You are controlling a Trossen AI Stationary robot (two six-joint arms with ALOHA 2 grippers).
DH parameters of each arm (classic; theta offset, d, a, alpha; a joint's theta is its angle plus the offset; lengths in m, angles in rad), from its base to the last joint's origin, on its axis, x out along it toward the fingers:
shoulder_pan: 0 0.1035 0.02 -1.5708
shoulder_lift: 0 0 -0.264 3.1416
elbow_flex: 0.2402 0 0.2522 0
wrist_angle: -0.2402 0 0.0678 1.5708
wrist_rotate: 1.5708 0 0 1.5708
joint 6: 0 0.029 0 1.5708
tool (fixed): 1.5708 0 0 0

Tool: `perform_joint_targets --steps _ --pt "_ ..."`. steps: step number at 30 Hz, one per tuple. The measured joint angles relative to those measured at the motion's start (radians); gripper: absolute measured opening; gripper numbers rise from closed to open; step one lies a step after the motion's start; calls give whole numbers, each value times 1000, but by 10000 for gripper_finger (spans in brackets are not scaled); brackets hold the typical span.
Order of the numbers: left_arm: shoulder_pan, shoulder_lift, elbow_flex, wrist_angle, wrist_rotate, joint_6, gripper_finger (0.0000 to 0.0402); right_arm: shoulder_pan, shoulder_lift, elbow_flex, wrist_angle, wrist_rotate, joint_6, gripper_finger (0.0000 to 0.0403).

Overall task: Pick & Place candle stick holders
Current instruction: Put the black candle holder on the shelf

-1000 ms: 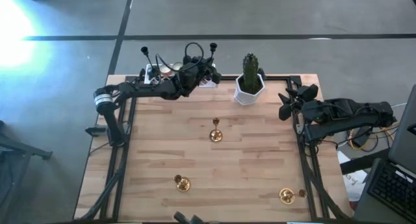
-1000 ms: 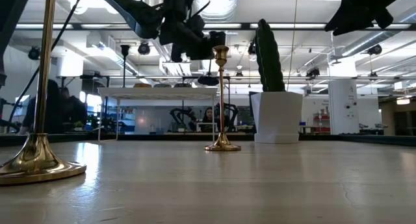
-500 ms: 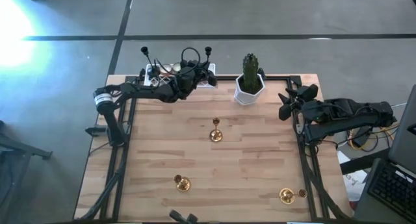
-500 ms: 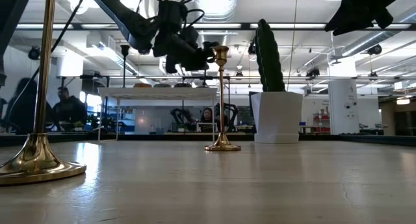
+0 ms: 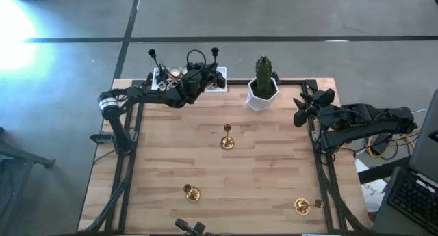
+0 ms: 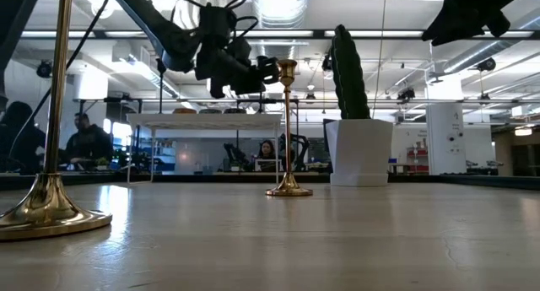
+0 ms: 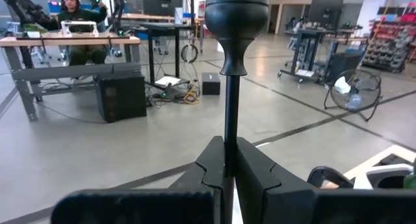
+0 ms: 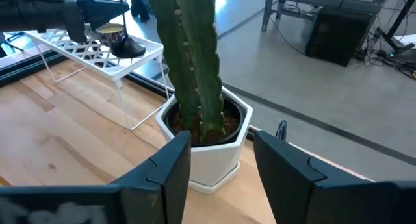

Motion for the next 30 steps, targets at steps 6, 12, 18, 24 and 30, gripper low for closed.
perform_joint_targets --steps 6,12,18,24,30 --pt "15 0 -13 40 40 8 17 0 0 0 1 0 2 162" --pt "32 0 -16 49 75 11 17 0 0 0 2 0 3 162" --pt "48 6 -15 60 129 14 17 0 0 0 3 0 3 151" --pt "52 38 -1 64 141 19 17 0 0 0 3 0 3 143" --pt "51 50 13 66 145 35 17 0 0 0 3 0 3 138"
